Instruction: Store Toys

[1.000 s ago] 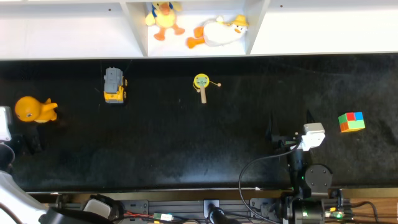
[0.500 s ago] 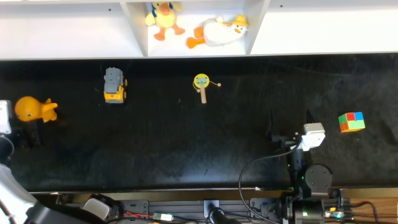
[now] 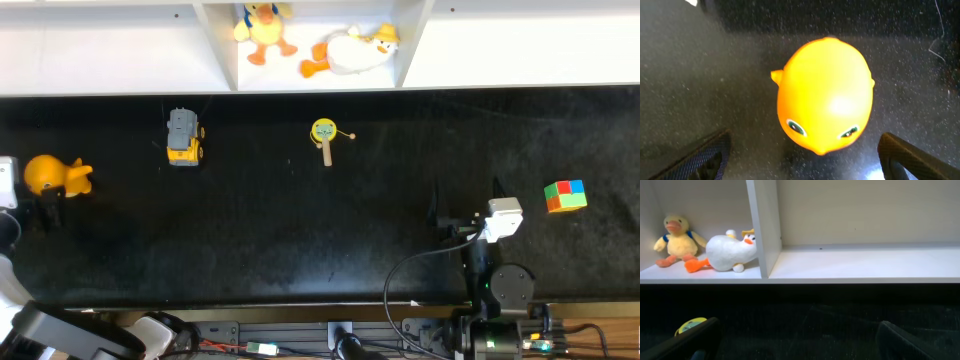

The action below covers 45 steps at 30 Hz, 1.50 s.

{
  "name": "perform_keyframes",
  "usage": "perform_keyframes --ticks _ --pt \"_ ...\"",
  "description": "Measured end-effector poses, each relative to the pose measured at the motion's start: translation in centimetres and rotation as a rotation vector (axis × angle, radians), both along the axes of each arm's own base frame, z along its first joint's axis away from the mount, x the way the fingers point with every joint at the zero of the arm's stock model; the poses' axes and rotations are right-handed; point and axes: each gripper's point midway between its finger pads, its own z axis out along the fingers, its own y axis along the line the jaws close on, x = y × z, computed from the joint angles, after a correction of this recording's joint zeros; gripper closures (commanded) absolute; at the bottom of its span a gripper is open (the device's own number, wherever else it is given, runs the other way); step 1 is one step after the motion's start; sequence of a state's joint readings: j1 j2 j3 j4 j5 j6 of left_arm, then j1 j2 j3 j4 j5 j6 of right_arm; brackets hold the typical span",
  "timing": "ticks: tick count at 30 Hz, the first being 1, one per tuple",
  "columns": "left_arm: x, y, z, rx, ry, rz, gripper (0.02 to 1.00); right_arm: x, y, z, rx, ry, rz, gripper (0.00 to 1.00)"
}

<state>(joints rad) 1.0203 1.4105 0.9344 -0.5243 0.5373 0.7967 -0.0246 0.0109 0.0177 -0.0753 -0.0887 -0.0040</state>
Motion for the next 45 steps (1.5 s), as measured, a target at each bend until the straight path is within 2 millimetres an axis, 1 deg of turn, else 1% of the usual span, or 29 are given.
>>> perform_keyframes --ticks 4,11,19,24,26,27,28,30,32,34,35,38,39,43,45 --pt "0.7 0.1 0.4 0.028 -0.017 -0.017 0.066 0.0 0.0 0.0 0.000 0.000 0.000 0.005" --pt "2.3 -1.4 0.6 0.038 -0.025 -0.078 0.060 0.0 0.0 0.0 0.000 0.000 0.000 0.007" --pt "2.5 -1.4 0.6 0.042 -0.027 -0.083 0.060 0.0 0.0 0.0 0.000 0.000 0.000 0.005" --pt "2.5 -1.3 -0.4 0.019 -0.009 -0.081 0.069 0.0 0.0 0.0 0.000 0.000 0.000 0.007" --pt "2.5 -1.3 -0.8 0.007 -0.001 -0.080 0.156 0.0 0.0 0.0 0.000 0.000 0.000 0.005" --pt "2.5 -1.4 -1.0 0.001 0.003 -0.079 0.248 0.0 0.0 0.0 0.000 0.000 0.000 0.007" --pt "2.4 -1.4 -1.1 -0.004 0.008 -0.077 0.397 0.0 0.0 0.0 0.000 0.000 0.000 0.005" --pt "2.4 -1.3 -1.2 0.000 0.012 -0.079 0.535 0.0 0.0 0.0 0.000 0.000 0.000 0.005" --pt "2.4 -1.3 -1.2 0.002 0.013 -0.079 0.610 0.0 0.0 0.0 0.000 0.000 0.000 0.007" --pt "2.4 -1.3 -1.2 0.004 0.013 -0.082 0.704 0.0 0.0 0.0 0.000 0.000 0.000 0.005" --pt "2.4 -1.3 -1.2 0.005 0.014 -0.084 0.768 0.0 0.0 0.0 0.000 0.000 0.001 0.005" --pt "2.4 -1.3 -1.2 0.006 0.014 -0.085 0.864 0.0 0.0 0.0 0.000 0.000 0.000 0.005" --pt "2.4 -1.3 -1.2 0.006 0.014 -0.085 0.879 0.0 0.0 0.0 0.000 0.000 0.001 0.007" --pt "2.4 -1.3 -1.1 -0.003 0.010 -0.074 0.901 0.0 0.0 0.0 0.000 0.000 0.000 0.007" --pt "2.4 -1.4 -0.8 -0.001 0.002 -0.068 0.915 0.0 0.0 0.0 0.000 0.000 0.000 0.005"
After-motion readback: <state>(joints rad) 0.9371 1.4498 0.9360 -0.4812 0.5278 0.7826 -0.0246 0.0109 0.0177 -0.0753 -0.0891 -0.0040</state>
